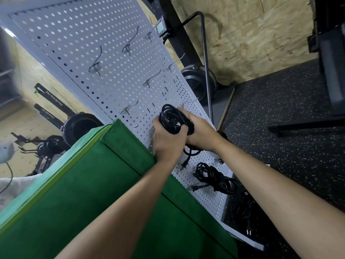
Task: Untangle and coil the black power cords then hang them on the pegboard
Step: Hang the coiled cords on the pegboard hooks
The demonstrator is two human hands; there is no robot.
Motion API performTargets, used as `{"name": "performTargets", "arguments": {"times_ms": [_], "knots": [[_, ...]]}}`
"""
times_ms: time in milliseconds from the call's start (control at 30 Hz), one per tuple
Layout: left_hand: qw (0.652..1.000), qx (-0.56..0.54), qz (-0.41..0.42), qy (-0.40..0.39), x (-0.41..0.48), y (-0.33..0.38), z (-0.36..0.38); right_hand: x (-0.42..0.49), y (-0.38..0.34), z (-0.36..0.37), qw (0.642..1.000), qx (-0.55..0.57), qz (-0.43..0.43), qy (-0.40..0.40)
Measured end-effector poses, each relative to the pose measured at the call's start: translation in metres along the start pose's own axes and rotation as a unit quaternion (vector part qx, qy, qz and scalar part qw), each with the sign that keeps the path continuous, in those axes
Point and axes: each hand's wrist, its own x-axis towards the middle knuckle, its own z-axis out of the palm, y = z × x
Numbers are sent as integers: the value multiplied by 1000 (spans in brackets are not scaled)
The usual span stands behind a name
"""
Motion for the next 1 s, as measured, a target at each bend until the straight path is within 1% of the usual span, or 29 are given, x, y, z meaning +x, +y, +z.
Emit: {"name": "performTargets", "arguments": {"times_ms": [167, 267, 433, 533, 600, 700, 767, 900, 1000], "knots": [[1000, -5, -3, 8, 0, -1, 2, 10, 4, 6, 999, -1, 16, -29], [1000, 12, 2, 23, 4, -6, 5, 12, 7, 13, 999, 0, 26, -44], [999, 17, 16, 31, 6, -11, 8, 13, 5, 22, 999, -10, 12, -28], [995, 41, 77, 48, -1, -10, 4, 3, 9, 19, 1000, -9, 10, -21], [986, 80, 140, 47, -11, -6, 1, -9, 13, 9, 999, -21, 19, -15], [947, 157, 280, 31, -27, -5, 3, -26, 20, -7, 998, -56, 36, -11], [921, 169, 350, 22, -35, -8, 12, -39, 25, -21, 996, -75, 51, -6], [914, 129, 384, -1, -49, -13, 35, -61, 39, -51, 992, -94, 81, 15], [919, 107, 373, -71, -60, -18, 56, -75, 50, -68, 989, -112, 90, 42]]}}
